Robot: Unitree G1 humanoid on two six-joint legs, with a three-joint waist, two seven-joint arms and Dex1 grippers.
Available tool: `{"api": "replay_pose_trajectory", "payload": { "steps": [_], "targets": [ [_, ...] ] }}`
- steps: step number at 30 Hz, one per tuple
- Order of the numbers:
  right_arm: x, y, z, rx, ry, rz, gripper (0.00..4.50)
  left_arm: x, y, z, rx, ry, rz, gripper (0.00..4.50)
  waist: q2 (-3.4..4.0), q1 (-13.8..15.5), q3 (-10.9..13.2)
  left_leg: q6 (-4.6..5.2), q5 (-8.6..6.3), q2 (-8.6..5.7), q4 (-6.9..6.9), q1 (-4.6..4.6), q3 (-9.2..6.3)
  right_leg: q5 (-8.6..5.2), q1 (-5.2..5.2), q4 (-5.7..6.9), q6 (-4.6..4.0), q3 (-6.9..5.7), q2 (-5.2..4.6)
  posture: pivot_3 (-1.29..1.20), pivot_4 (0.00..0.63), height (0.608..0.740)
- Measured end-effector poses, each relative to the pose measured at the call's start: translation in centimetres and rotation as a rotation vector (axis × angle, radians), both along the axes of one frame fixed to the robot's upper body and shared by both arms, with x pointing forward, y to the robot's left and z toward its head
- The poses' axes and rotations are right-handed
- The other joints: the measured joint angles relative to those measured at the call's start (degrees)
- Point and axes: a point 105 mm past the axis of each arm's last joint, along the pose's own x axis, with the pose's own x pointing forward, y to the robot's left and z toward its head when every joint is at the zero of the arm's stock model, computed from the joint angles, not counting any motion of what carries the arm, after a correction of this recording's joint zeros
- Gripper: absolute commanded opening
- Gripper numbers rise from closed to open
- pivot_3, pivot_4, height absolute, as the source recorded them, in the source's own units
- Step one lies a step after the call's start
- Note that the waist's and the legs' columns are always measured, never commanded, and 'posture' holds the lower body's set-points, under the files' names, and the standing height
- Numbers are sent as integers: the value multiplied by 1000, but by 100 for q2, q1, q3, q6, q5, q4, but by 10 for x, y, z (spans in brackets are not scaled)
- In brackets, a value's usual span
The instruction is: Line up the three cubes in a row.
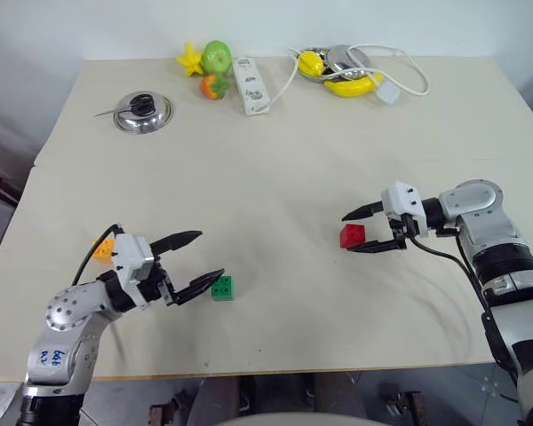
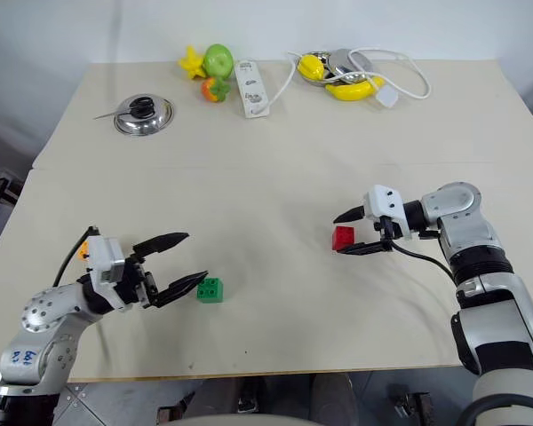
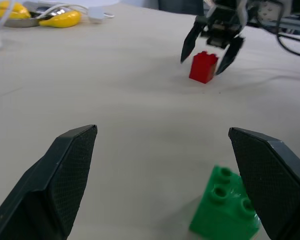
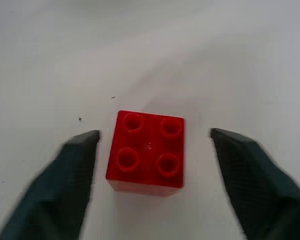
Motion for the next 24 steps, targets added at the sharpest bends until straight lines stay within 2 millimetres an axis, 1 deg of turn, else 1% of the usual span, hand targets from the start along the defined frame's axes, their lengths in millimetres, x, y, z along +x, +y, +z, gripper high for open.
{"api": "replay_pose_trajectory", "payload": {
  "steps": [2,4,6,7,8,10,13,15,18,20,21,24],
  "targets": [
    [1,-3,10,55,-39,-14,4467,-2,8,-1,6,3,29,4500,0,-15,0,0,0,0,0,0,0,0,0,0,0,0,0,0,150,740],
    [-2,-2,25,159,-78,-13,4467,-7,18,-4,11,21,63,4500,0,-17,0,-1,0,3,-1,0,-1,0,0,0,-1,0,0,0,150,740],
    [-20,-1,37,278,-81,23,4467,-20,35,-8,22,51,105,4500,-2,-11,2,-7,-5,9,-5,-1,-7,-4,-2,-1,-8,-5,1,0,150,740],
    [-26,-3,39,307,-70,29,4467,-27,42,-12,31,76,126,4500,-2,-10,2,-9,-8,9,-7,0,-8,-5,-2,-1,-9,-8,1,0,150,740],
    [-36,-4,40,340,-47,40,4467,-35,48,-17,43,102,138,4500,-3,-4,2,-8,-10,8,-9,-1,-7,-5,-2,-7,-10,-9,0,0,150,740],
    [-54,-1,35,384,-10,72,4467,-49,56,-25,61,145,148,4500,-10,14,2,-8,-13,8,-9,-1,-7,-5,0,-12,-10,-11,1,0,150,740],
    [-80,4,18,432,51,108,4467,-64,69,-32,87,177,173,4500,-19,52,5,-8,-14,9,-2,3,-3,-5,2,-7,-10,-8,1,0,150,740],
    [-97,2,3,449,93,105,4467,-70,81,-36,103,191,195,4500,-21,96,4,-9,-14,8,-2,9,1,-5,2,-4,-10,-4,-2,0,150,740],
    [-114,-2,-15,470,112,89,4467,-76,89,-41,129,206,195,4500,-23,134,3,-8,-14,7,-2,11,5,-3,-1,0,-13,0,-5,0,150,740],
    [-118,-5,-18,477,110,78,4467,-76,91,-41,142,199,180,4500,-23,123,3,-8,-14,7,-1,13,11,0,-3,3,-16,6,-8,0,150,740],
    [-118,-7,-16,482,97,70,4467,-75,89,-40,147,190,162,4500,-23,122,3,-8,-14,8,-1,14,11,1,-4,3,-18,6,-9,0,150,740],
    [-116,-13,-10,486,61,51,4467,-65,75,-32,163,152,79,4500,-23,130,3,-8,-14,10,-1,19,10,2,-4,13,-21,7,-10,0,150,740]
  ]
}}
